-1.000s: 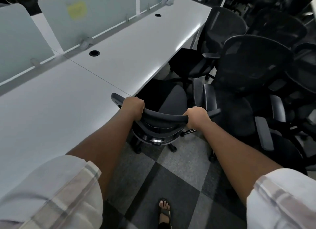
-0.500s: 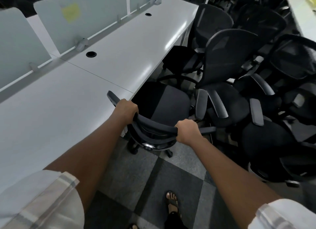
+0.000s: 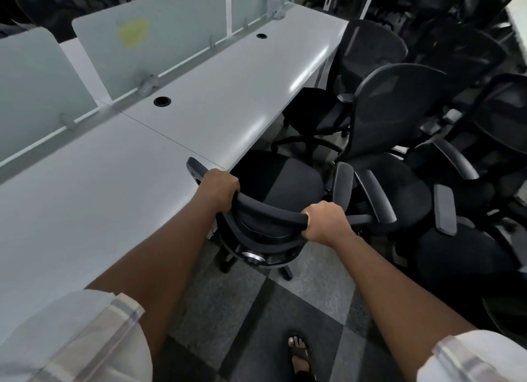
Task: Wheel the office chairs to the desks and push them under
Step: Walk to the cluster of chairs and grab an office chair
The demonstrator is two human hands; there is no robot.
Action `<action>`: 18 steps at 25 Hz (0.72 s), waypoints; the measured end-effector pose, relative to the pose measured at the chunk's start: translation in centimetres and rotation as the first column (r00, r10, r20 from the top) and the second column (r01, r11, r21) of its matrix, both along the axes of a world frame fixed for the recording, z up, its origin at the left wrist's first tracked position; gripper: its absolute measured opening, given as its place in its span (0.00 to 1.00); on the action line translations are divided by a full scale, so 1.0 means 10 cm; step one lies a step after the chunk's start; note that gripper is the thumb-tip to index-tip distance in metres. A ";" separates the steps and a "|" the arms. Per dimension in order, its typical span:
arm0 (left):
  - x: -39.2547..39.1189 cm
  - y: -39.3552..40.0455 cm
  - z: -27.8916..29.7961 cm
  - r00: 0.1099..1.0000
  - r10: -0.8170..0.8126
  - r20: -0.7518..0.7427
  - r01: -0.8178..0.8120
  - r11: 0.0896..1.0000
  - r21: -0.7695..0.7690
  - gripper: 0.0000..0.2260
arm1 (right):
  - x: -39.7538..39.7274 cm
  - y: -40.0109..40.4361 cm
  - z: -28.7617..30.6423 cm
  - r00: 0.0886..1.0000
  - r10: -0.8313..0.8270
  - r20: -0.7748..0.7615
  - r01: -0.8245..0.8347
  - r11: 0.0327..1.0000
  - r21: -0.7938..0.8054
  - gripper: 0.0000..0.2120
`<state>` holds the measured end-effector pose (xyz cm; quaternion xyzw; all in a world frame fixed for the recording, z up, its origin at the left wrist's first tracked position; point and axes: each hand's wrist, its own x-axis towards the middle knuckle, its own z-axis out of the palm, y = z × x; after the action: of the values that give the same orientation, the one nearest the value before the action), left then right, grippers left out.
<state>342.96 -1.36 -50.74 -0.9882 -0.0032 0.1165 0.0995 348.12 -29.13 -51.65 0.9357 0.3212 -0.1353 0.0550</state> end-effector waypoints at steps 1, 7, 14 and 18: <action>0.07 -0.02 0.01 1.000 0.014 -0.004 -0.014 1.000 -0.008 0.09 | 0.14 -0.04 0.00 1.000 0.023 -0.004 -0.023 1.000 0.011 0.06; 0.36 -0.83 0.00 0.997 0.073 -0.021 -0.073 0.997 -0.036 0.05 | 0.94 -0.72 -0.03 0.986 0.167 0.027 -0.165 0.984 -0.062 0.09; 0.65 -2.24 -0.17 0.990 0.143 -0.015 -0.143 0.985 -0.100 0.06 | 1.69 -1.78 0.18 0.972 0.232 -0.031 -0.234 0.958 -0.164 0.21; 0.45 -2.29 -0.15 0.985 0.172 -0.013 -0.173 0.983 -0.056 0.03 | 1.54 -1.86 0.12 0.959 0.283 -0.025 -0.284 0.951 -0.125 0.18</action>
<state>347.48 -24.26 -52.22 -0.9861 -0.0851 0.1287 0.0610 363.55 -47.69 -50.47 0.8740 0.4431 -0.1496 0.1323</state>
